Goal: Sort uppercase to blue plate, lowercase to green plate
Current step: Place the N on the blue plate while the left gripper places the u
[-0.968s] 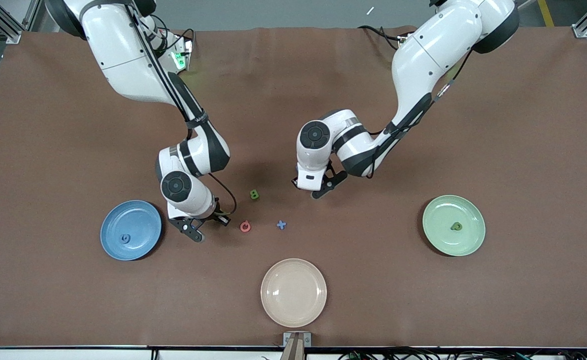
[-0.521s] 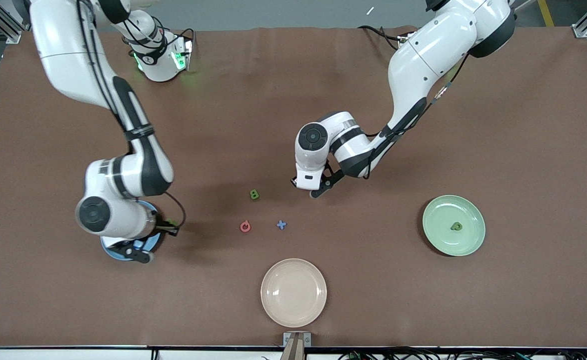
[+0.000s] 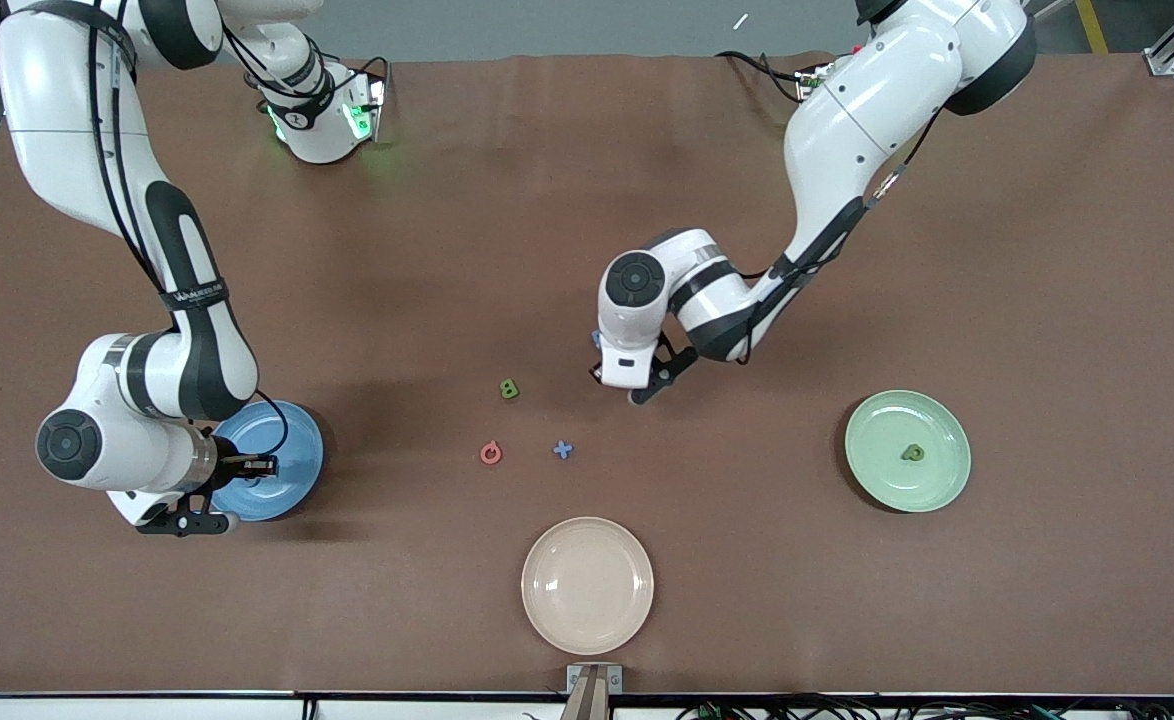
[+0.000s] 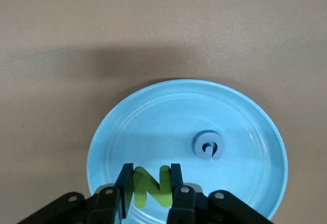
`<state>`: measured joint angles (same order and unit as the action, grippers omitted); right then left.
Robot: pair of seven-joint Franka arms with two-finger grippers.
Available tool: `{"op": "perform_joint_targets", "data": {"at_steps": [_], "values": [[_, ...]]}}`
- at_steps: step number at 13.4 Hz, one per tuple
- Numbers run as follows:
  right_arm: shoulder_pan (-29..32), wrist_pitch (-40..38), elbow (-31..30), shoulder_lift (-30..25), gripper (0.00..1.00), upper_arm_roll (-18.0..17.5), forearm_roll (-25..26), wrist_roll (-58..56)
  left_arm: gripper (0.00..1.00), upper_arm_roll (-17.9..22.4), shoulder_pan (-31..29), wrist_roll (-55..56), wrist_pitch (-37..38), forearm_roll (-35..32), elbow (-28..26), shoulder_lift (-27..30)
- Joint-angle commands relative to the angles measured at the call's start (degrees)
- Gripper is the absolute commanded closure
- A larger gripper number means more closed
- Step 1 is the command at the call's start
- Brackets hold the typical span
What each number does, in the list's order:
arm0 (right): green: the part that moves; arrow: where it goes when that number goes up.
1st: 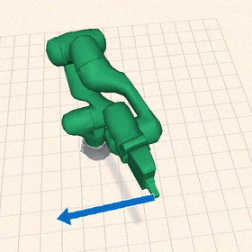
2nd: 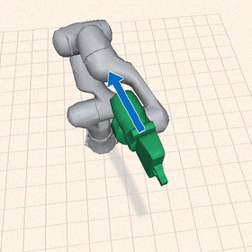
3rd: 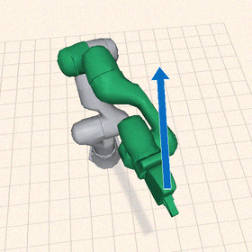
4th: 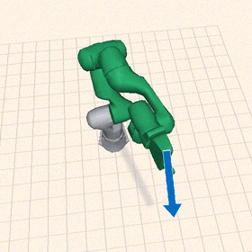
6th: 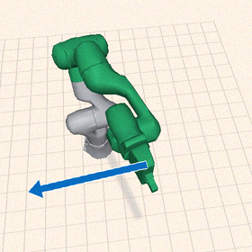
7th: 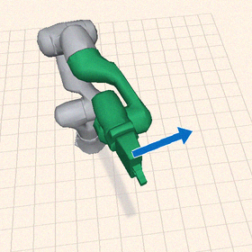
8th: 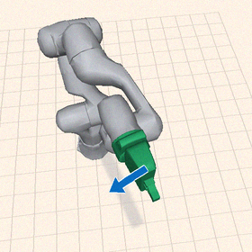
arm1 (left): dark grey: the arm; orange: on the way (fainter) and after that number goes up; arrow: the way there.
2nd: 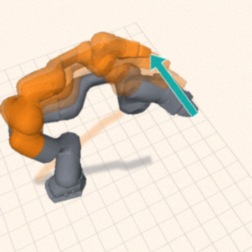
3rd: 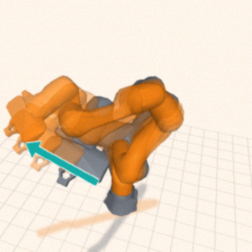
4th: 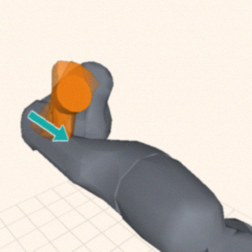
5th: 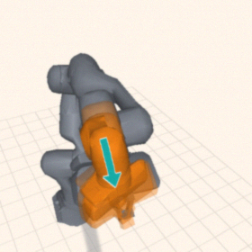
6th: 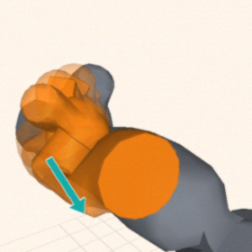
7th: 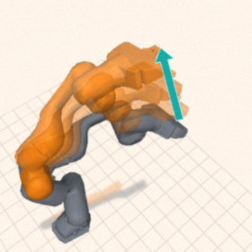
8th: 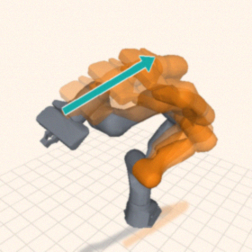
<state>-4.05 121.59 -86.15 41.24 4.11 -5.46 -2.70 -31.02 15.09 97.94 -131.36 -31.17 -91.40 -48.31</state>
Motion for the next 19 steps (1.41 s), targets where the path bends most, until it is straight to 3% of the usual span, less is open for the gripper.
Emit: {"op": "perform_joint_targets", "data": {"at_steps": [1,4,9,12,15,16,17,18,19], "values": [[0.1,0.8,-0.4,0.2,0.14,-1.0,0.5,-1.1,1.00,0.0,-6.3,-3.7,0.3,-3.5,-0.2,3.7],[-2.7,0.0,-0.1,-0.5,0.12,-1.4,-0.2,0.4,1.00,-0.2,-13.8,-15.1,0.8,-3.5,1.0,4.9],[-12.1,-2.0,-0.6,-1.2,0.12,-2.3,-0.3,17.7,1.00,-0.4,-24.0,-32.5,5.3,-3.5,1.0,7.6],[-12.9,-0.7,-3.6,-2.2,0.12,-8.7,-0.3,24.4,0.99,-0.4,-29.2,-39.7,10.7,-3.4,0.7,7.9],[-13.9,11.2,-12.2,-4.0,0.12,-14.3,-0.3,29.4,0.95,-0.4,-31.5,-41.9,16.6,-3.4,0.3,7.6],[-14.8,13.0,-13.4,-4.0,0.12,-14.6,-0.2,30.1,0.84,-0.4,-32.0,-41.6,16.6,-3.1,-0.4,7.4],[-16.1,13.8,-14.0,-4.0,0.12,-14.6,-0.2,30.4,0.60,-0.4,-32.2,-41.6,16.7,-3.0,-0.7,7.4],[-17.0,14.5,-14.7,-4.0,0.12,-14.6,-0.1,31.2,0.20,-0.4,-32.1,-40.7,16.9,-2.6,-0.8,7.5],[-18.1,15.1,-15.0,-4.1,0.12,-14.5,0.4,32.5,0.00,-0.5,-32.0,-40.8,17.4,-2.5,-0.8,7.9]]}}
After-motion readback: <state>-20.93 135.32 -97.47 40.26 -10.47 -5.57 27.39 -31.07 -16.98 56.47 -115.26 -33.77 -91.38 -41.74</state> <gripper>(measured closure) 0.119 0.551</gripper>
